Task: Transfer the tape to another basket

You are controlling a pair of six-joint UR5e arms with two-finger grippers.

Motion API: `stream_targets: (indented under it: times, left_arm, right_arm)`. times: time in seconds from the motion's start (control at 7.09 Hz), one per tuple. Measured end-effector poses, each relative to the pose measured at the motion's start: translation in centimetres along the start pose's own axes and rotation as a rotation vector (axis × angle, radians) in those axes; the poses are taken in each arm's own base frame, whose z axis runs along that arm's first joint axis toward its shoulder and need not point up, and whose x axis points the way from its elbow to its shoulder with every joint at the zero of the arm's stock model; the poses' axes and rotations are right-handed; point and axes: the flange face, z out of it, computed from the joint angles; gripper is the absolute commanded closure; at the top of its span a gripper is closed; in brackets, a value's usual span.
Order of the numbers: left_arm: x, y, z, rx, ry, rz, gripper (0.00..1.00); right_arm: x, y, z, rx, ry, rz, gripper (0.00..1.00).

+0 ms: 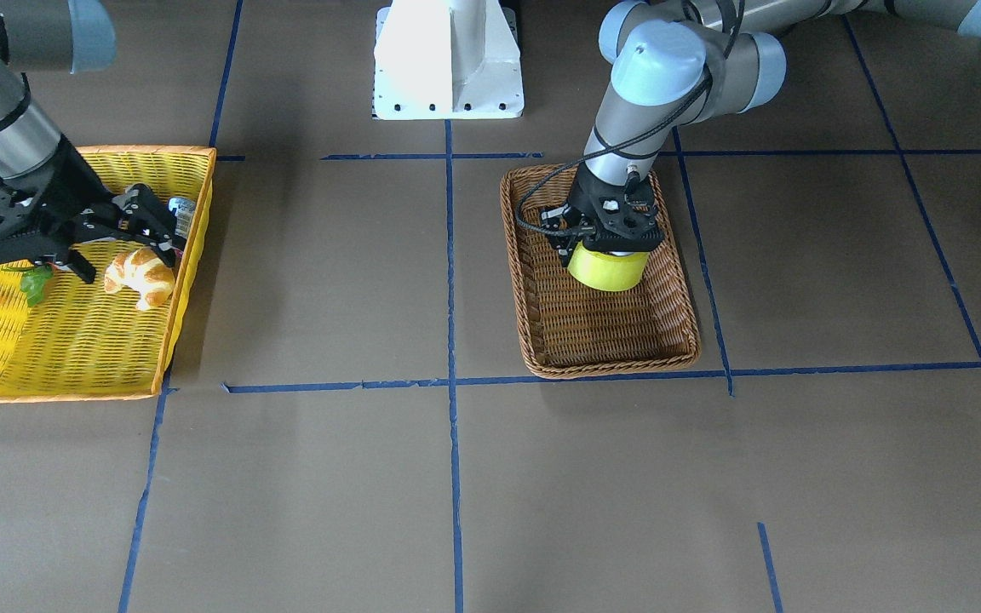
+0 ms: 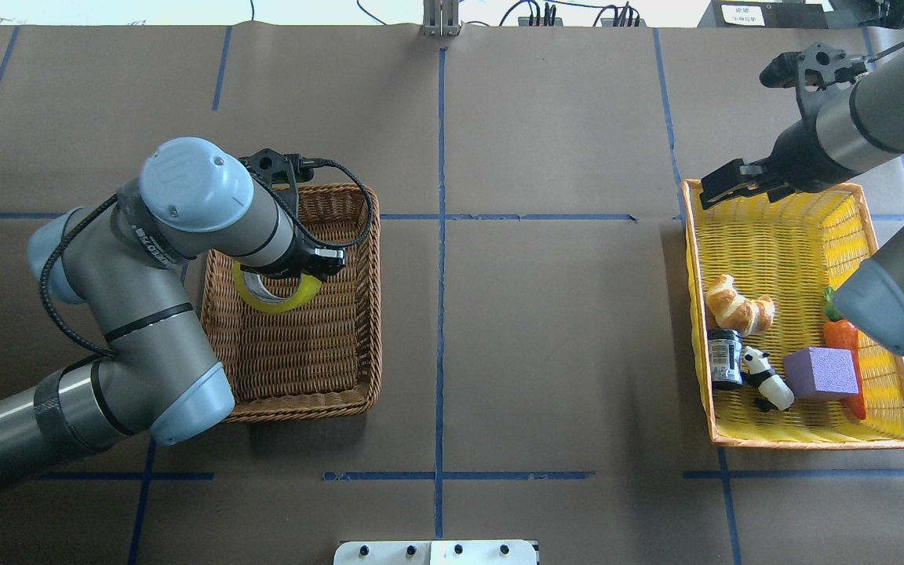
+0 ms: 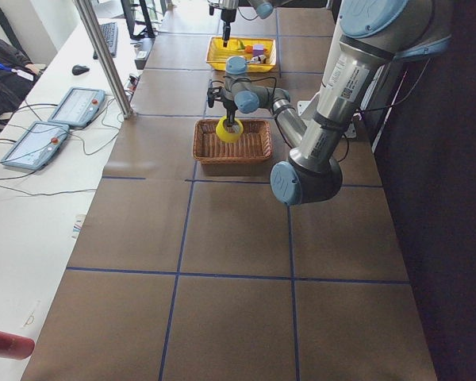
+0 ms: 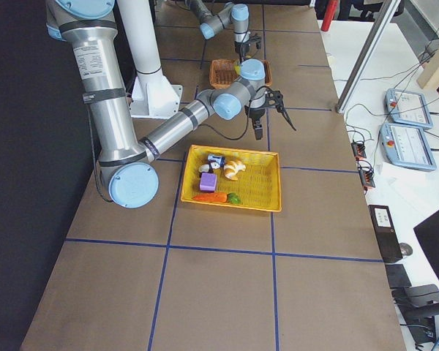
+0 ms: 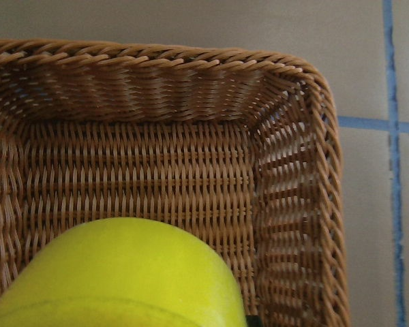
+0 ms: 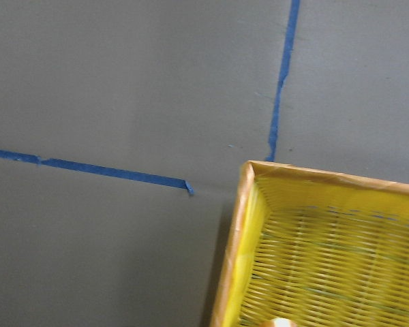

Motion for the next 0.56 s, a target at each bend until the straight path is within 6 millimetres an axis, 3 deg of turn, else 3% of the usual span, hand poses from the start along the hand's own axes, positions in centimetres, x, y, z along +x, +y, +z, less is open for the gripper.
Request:
stream_targets:
  times: [0.14,0.42,0.56]
  left_arm:
    - [0.0,0.5,1.5,-0.009,-0.026,0.050,0.96]
    - [0.0,1.5,2.6,-0.025,-0.043,0.087,0.94]
    - [-0.1,1.8,2.8,-0.028,-0.046,0.090,0.67]
  right_arm:
    - [1.9,-0.5,-0.9,-0.019,0.012,-0.019,0.00]
    - [3.8,-0.9,-2.1,-0.035,0.007,-0.008,0.00]
    - [4.1,-1.0,-2.4,-0.037,0.005,-0.004,0.00]
